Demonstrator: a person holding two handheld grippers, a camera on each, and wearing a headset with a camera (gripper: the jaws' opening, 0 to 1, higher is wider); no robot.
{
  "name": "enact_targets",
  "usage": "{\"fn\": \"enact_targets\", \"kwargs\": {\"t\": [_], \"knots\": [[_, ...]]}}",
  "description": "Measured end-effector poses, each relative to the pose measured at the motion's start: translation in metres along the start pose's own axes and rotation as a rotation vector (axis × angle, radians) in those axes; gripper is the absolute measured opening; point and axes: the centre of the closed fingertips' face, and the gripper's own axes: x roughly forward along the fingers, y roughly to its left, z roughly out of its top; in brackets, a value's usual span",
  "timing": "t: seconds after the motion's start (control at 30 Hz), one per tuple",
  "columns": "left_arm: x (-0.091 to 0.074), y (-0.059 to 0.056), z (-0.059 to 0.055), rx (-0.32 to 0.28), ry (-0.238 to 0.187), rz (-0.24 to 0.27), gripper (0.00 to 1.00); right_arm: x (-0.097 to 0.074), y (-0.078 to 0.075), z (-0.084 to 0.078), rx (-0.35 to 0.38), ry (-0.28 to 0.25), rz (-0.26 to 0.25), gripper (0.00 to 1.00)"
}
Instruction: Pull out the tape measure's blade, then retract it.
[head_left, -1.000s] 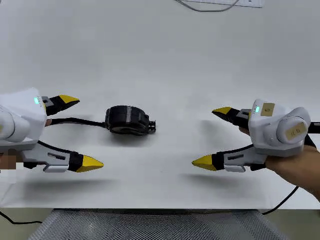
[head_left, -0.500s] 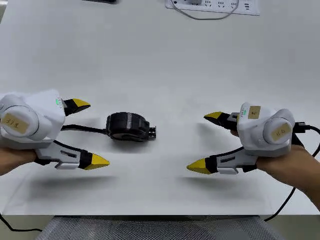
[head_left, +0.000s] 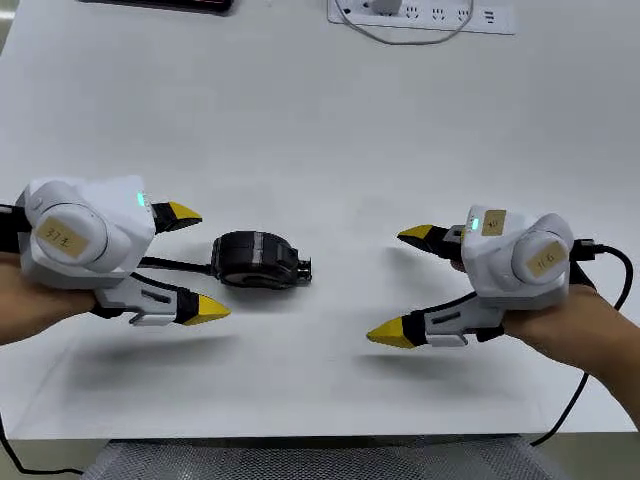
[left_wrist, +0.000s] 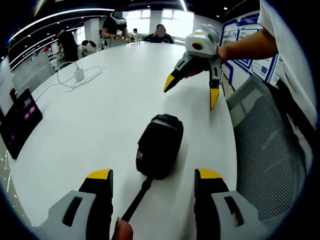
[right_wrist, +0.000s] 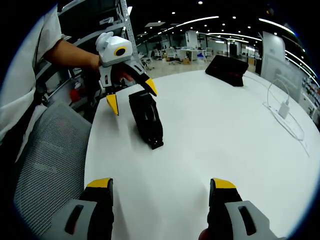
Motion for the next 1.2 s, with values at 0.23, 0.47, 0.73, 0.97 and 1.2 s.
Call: {"fn": "enact_targets", "kwargs": {"t": [0.23,0.47,0.73,0.97,1.2], "knots": [[0.004,0.001,0.005,0.017,0.002,-0.007,0.51,0.004,-0.001,0.003,-0.007,0.000,0.008,0.77],[0.009,-0.001,0.006,0.046,0.011,-0.025,0.42,0.007,-0.001,0.005,-0.011,-0.002,0.012,0.77],[0.015,-0.001,0.008,0.065,0.027,-0.037,0.34,0.007,-0.002,0.006,-0.012,-0.010,0.010,0.75],[0.020,-0.002,0.008,0.077,0.037,-0.045,0.32,0.008,-0.002,0.006,-0.011,-0.009,0.014,0.75],[0.022,-0.003,0.008,0.084,0.043,-0.054,0.29,0.010,-0.001,0.009,-0.013,-0.013,0.019,0.74]]}}
